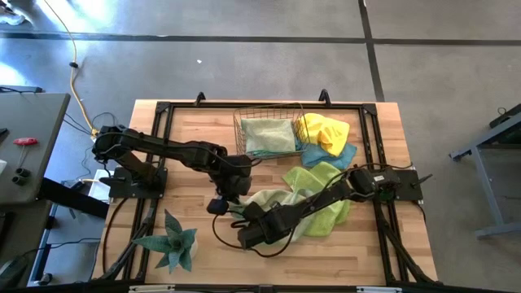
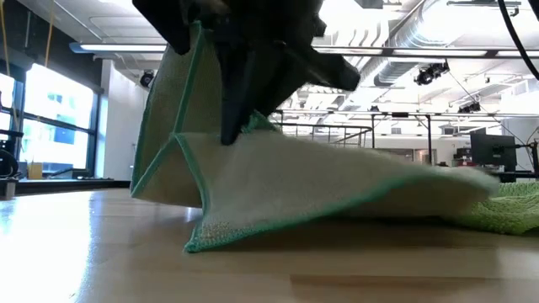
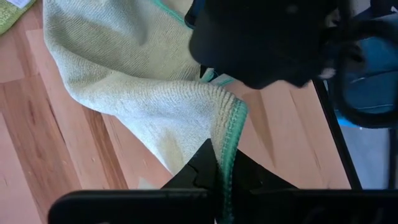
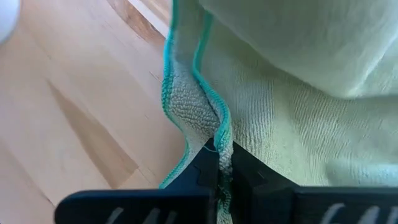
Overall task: Fold microfiber towels
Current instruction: Fold the light green towel
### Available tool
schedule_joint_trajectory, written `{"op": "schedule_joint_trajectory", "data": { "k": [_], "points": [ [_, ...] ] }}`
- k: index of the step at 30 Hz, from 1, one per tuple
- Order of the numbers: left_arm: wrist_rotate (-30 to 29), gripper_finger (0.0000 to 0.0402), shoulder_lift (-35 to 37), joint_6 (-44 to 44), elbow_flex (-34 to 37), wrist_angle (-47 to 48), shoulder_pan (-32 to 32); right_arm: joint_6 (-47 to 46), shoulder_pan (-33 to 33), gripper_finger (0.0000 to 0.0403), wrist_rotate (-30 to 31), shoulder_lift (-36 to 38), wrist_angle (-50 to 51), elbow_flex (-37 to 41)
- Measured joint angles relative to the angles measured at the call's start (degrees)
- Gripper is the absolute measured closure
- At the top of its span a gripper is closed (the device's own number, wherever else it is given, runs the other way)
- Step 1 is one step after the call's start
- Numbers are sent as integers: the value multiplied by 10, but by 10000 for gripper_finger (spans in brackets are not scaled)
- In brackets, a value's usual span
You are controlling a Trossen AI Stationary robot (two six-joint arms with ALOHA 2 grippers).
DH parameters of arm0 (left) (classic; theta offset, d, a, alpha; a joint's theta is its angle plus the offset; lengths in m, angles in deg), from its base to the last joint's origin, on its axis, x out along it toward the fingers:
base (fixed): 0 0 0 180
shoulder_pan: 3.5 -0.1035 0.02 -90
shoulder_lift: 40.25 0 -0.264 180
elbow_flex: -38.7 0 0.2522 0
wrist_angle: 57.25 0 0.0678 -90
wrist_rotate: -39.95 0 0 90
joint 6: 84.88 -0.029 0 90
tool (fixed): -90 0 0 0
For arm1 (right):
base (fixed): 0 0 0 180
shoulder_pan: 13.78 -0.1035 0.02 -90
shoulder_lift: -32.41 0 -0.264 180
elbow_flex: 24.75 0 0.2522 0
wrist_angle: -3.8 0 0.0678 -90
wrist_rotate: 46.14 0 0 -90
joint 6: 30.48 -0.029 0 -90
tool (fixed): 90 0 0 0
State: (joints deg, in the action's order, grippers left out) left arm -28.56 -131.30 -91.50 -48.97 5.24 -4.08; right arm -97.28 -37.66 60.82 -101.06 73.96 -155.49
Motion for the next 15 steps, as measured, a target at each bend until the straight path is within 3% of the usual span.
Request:
{"op": "schedule_joint_trajectory", "data": {
  "k": [5,11,15],
  "points": [
    [0,401,0,0,0,0,0,-12,6,402,-54,0,-49,50],
    [0,401,0,0,0,0,0,-24,6,401,-35,0,-93,67],
    [0,401,0,-6,0,0,0,-23,6,374,-43,0,-88,68]
  ]
}}
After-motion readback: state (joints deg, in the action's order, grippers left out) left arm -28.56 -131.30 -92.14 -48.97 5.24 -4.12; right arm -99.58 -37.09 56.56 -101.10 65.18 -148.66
